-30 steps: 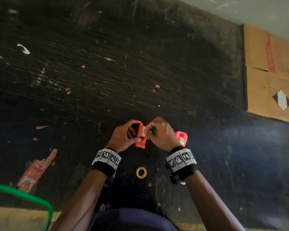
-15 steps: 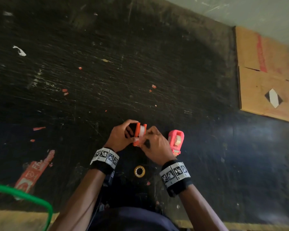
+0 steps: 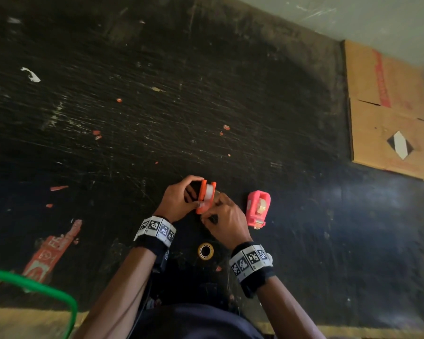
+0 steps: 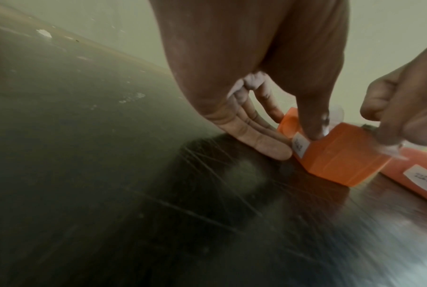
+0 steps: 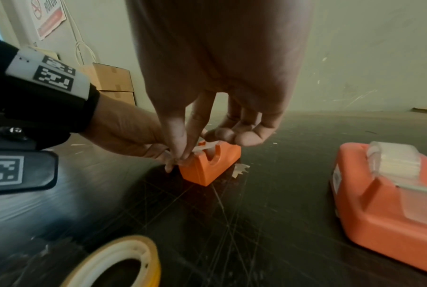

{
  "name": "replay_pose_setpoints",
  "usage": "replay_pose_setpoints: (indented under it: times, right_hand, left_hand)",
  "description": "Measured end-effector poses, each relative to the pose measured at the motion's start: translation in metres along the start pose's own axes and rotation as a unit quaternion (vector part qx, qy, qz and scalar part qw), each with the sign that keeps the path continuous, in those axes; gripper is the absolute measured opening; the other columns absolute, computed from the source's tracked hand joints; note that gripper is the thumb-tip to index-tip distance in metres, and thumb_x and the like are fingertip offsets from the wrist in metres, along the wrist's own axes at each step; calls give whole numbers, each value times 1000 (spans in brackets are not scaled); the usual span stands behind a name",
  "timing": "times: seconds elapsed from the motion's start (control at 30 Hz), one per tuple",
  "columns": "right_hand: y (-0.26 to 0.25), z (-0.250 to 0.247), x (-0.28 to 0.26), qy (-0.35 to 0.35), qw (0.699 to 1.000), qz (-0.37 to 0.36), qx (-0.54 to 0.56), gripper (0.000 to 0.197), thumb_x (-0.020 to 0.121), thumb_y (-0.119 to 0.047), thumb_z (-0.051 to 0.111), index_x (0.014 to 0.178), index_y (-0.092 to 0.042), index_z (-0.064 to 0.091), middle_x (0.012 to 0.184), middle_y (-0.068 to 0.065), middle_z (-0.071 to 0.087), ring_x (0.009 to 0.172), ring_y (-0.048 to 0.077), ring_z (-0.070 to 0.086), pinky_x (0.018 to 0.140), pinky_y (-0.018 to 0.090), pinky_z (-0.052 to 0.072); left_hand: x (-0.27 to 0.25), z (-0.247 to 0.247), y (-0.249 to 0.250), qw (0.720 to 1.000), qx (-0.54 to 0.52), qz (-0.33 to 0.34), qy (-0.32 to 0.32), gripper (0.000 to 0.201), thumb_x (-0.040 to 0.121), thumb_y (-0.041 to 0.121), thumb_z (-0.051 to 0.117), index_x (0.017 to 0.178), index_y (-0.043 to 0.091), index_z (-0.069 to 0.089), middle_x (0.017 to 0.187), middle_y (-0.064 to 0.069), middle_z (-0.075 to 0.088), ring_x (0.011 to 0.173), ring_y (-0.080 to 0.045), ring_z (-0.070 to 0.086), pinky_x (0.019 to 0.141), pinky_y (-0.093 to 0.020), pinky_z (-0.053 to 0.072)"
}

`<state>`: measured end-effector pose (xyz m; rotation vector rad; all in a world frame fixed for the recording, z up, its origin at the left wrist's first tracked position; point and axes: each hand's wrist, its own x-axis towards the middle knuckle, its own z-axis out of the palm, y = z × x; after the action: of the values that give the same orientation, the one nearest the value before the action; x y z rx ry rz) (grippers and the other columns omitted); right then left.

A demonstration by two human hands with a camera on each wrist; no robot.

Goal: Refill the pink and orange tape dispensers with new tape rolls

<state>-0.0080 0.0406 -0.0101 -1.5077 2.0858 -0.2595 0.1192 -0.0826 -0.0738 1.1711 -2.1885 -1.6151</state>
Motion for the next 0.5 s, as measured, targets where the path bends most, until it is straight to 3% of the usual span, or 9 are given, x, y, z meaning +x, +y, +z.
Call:
replay_pose_setpoints:
  times: [0.23, 0.4, 0.5]
  right_hand:
    - [-3, 6, -8, -1, 1000, 1, -27, 21, 86, -29, 68, 104, -34, 77, 116, -2, 61, 104, 19, 61, 88, 39, 51]
    - [1, -7, -10, 1, 1000, 9, -8, 16, 89, -33, 66, 102, -34, 76, 109, -4, 60, 99, 15, 59, 82, 34, 52]
    - [12, -20, -12, 74, 996, 49, 18, 11, 87, -28, 69, 96, -28, 74, 104, -5, 62, 96, 14, 60, 80, 24, 49]
  left_hand:
    - [-3, -2, 8, 1000, 1, -16, -4, 73, 70, 16, 87, 134, 29, 54, 90, 9, 63, 78, -2, 62, 67, -13, 48]
    - [-3, -4, 14, 999, 1, -42, -15, 74, 74, 10, 83, 139, 28, 52, 94, 7, 63, 81, -4, 62, 79, -27, 57]
    - [-6, -10, 23, 997, -1, -67, -31, 79, 80, 10, 79, 147, 30, 43, 93, 2, 64, 80, -8, 64, 70, -14, 49]
